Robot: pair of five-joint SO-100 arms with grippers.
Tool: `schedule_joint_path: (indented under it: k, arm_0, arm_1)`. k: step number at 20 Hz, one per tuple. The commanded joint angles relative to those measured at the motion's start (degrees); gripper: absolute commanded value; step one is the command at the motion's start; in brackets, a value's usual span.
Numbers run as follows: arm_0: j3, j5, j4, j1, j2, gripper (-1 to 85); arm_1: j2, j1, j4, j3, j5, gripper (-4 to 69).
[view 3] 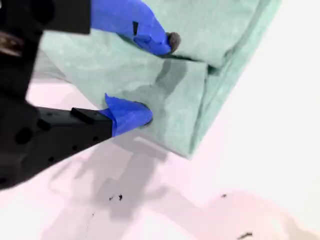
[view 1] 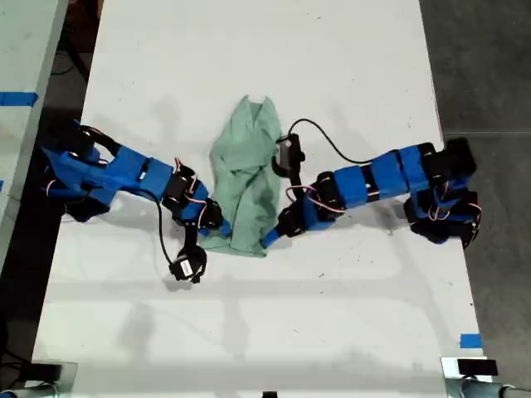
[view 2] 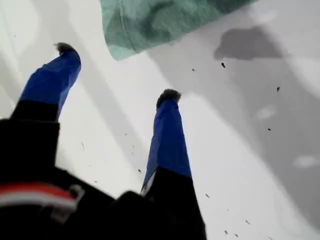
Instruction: Fold t shirt
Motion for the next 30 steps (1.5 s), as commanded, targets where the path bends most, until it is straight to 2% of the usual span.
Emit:
schedule_joint_path:
  k: [1, 6, 10, 11, 12, 14, 15, 17, 19, 30]
  arm_0:
    - [-2.9, -3.3, -0.1, 3.7, -1.4, 18.9]
    - [-3.2, -4.7, -1.2, 4.8, -4.0, 18.8]
    - [-3.4, -4.4, -2.4, 4.8, -4.2, 18.7]
    - [-3.5, -4.4, -2.7, 5.1, -4.4, 18.6]
    - [-3.6, -4.5, -3.1, 5.4, -4.6, 18.6]
    - [-4.0, -4.5, -3.3, 6.0, -5.1, 18.7]
    - [-4.0, -4.5, -3.4, 6.1, -5.4, 18.7]
    - [-4.2, -3.8, -4.3, 6.1, -6.3, 16.7]
    - [-4.5, -3.6, -6.4, 6.0, -7.3, -0.3]
    - [-9.8, -0.6, -7.0, 5.5, -12.2, -0.3]
  arm_1:
    - [-5.0, -1.1, -1.9, -8.8, -1.5, 31.4]
    - [-15.0, -2.2, -7.1, -14.8, -2.4, 29.7]
    - [-22.1, -2.9, -7.3, -20.3, -2.2, 8.3]
    - [-22.7, -2.9, -7.3, -20.4, -2.0, 7.6]
    - [-22.7, -2.8, -6.9, -20.3, -1.8, 8.5]
    - [-21.8, -2.4, -5.9, -20.7, -2.1, 25.9]
    - [-21.3, -2.3, -5.3, -21.5, -2.7, 28.0]
    - [-20.1, -2.0, -4.2, -22.9, -3.5, 28.9]
    - [-18.8, -2.0, -3.6, -22.9, -3.9, 29.9]
    - [-12.7, -0.2, 1.1, -20.9, -4.1, 32.4]
